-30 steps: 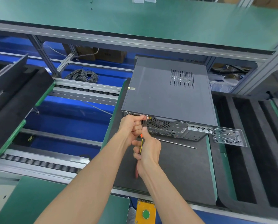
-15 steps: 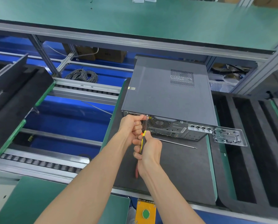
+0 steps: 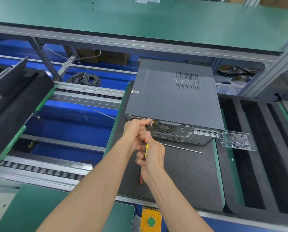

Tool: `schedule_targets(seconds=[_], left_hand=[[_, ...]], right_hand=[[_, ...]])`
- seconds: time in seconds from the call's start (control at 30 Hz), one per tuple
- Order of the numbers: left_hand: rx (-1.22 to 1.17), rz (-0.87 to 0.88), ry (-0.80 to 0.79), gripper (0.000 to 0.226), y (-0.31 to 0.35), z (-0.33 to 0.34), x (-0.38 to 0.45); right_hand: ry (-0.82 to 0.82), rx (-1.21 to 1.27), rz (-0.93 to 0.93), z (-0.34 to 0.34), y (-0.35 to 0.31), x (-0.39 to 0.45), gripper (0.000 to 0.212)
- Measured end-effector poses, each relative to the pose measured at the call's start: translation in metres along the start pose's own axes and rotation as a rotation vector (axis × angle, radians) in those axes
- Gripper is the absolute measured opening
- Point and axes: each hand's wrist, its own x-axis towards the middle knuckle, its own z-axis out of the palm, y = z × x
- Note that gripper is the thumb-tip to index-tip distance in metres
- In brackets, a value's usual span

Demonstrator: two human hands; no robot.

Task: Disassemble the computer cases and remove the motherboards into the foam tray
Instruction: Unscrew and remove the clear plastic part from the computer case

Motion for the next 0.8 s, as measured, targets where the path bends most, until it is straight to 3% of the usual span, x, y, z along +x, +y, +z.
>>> schedule_targets(seconds=[0.1, 0.3, 0.4, 0.47, 0.63, 0.8], left_hand=[[0.029, 0.001, 0.021, 0.013, 0.0002, 0.0006, -0.002], [0.026, 0.031, 0.036, 0.023, -0.0011, 0.0019, 0.0008], [0.054, 0.009, 0.026, 0.013, 0.0005, 0.0014, -0.0002], [0.097, -0.004, 0.035, 0.019, 0.0002, -0.001, -0.0007], [0.0, 0.028, 0.037, 0.009, -0.0025, -0.0002, 0.0012], [-0.012, -0.004, 0.025, 0.013, -0.0017, -0.0008, 0.0002]], right_hand=[[0.029, 0.011, 0.022, -0.0002, -0.0002, 0.0018, 0.042], [0.022, -0.031, -0.006, -0.0005, 0.0011, -0.0003, 0.024], [0.022, 0.021, 0.02, 0.0, 0.0014, 0.0006, 0.039], [0.037, 0.018, 0.03, -0.0005, 0.0011, 0.0018, 0.041], [0.022, -0.021, -0.011, -0.0014, -0.0005, -0.001, 0.025], [0.042, 0.049, 0.033, -0.0011, 0.0004, 0.0, 0.044]])
